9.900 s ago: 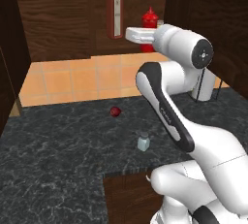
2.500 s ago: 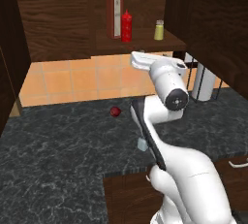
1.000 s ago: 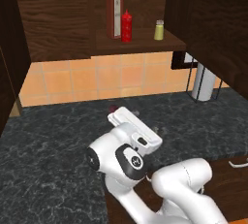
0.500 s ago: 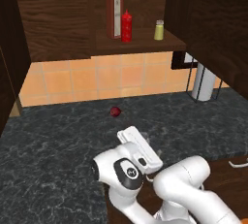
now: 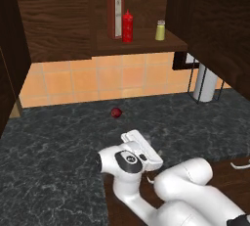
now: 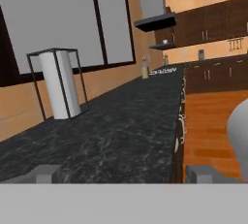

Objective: Put the shaker and condiment bottle from the counter next to their counterparts in the cabinet.

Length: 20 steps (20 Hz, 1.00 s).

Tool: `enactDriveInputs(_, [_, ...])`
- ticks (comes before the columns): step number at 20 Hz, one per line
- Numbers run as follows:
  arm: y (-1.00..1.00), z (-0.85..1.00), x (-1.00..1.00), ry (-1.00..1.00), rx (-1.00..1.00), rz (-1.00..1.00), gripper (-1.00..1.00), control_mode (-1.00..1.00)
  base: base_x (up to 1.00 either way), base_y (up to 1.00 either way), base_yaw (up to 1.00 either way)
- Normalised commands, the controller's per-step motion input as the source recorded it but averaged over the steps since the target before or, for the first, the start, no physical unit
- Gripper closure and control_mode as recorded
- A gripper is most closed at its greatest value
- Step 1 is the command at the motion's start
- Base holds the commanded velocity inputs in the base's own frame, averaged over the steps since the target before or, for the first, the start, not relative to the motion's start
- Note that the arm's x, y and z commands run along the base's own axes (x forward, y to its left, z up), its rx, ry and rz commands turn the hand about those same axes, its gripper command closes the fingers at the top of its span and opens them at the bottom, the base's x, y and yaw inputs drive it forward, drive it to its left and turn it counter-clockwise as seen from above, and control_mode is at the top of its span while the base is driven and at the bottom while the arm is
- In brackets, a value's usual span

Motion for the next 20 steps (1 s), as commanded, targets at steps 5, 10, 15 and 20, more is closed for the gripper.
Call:
enactDriveInputs(5, [0.52,-0.24,0.24,0.00,0.00,-0.13,-1.00,-1.00,0.00,0.00,0.00])
enactDriveInputs(10, [0.19,-0.17,0.48,0.00,0.00,-0.07,-1.00,-1.00,0.00,0.00,0.00])
enactDriveInputs(15, [0.03,-0.26,0.16,0.02,0.00,-0.01,-1.00,-1.00,0.00,0.00,0.00])
enactDriveInputs(20, [0.00,-0.26,0.07,0.00,0.00,0.00,-1.00,-1.00,0.00,0.00,0.00])
